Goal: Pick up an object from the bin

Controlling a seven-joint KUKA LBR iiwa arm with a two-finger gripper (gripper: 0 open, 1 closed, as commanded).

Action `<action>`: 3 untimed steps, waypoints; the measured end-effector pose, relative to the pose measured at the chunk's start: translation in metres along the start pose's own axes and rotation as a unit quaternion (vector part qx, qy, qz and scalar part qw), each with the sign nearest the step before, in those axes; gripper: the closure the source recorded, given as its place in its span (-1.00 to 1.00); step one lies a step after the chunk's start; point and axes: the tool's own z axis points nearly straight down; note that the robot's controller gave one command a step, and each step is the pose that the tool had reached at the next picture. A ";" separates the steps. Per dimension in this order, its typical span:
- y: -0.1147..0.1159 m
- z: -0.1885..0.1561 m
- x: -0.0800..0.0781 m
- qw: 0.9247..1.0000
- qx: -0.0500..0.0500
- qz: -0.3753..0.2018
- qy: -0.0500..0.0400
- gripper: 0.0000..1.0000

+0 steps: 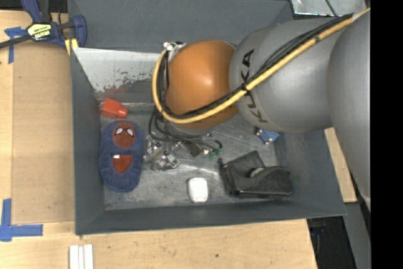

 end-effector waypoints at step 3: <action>0.023 0.069 -0.007 0.986 0.010 -0.165 -0.010 -1.00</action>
Offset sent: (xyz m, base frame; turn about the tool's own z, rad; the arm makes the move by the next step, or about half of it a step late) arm 0.0000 0.0000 0.0000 0.0000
